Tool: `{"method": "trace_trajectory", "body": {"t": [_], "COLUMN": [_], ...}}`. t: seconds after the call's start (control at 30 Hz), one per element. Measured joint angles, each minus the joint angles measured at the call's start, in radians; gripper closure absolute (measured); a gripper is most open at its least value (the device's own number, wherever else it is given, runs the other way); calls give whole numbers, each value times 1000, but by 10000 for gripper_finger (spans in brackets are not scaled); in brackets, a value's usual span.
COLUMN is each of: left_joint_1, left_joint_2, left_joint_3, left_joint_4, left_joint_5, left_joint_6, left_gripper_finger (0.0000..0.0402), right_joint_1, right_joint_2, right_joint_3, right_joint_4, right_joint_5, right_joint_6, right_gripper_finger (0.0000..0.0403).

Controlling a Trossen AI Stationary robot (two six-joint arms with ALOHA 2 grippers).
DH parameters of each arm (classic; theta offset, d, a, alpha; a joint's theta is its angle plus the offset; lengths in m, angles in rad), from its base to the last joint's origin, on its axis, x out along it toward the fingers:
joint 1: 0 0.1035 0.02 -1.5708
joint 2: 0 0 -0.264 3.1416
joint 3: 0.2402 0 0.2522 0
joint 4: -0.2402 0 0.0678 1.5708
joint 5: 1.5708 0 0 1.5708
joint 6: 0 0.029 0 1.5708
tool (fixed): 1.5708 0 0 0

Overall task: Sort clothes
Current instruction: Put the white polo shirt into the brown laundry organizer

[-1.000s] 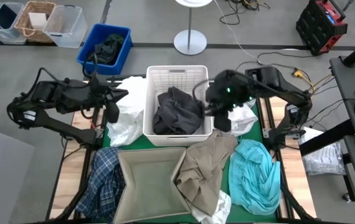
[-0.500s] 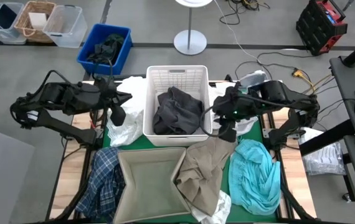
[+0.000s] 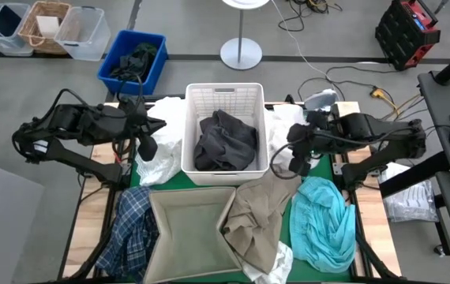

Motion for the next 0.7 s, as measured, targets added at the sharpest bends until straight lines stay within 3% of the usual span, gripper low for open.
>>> {"method": "trace_trajectory", "body": {"t": [0.13,0.23,0.5,0.7], "left_joint_1": [0,0,0,-1], "left_joint_2": [0,2,2,6], "left_joint_3": [0,0,0,0], "left_joint_4": [9,31,96,99], "left_joint_5": [1,3,16,21], "left_joint_6": [-1,0,9,-53], "left_gripper_finger": [402,402,402,402], "right_joint_1": [-57,-133,-265,-327], "right_joint_2": [-30,-27,-75,-167], "right_joint_3": [-144,-235,-366,-408], "right_joint_4": [12,72,166,188], "right_joint_5": [89,33,-77,-99], "right_joint_6": [126,132,-39,-152], "right_gripper_finger": [238,211,137,116]}}
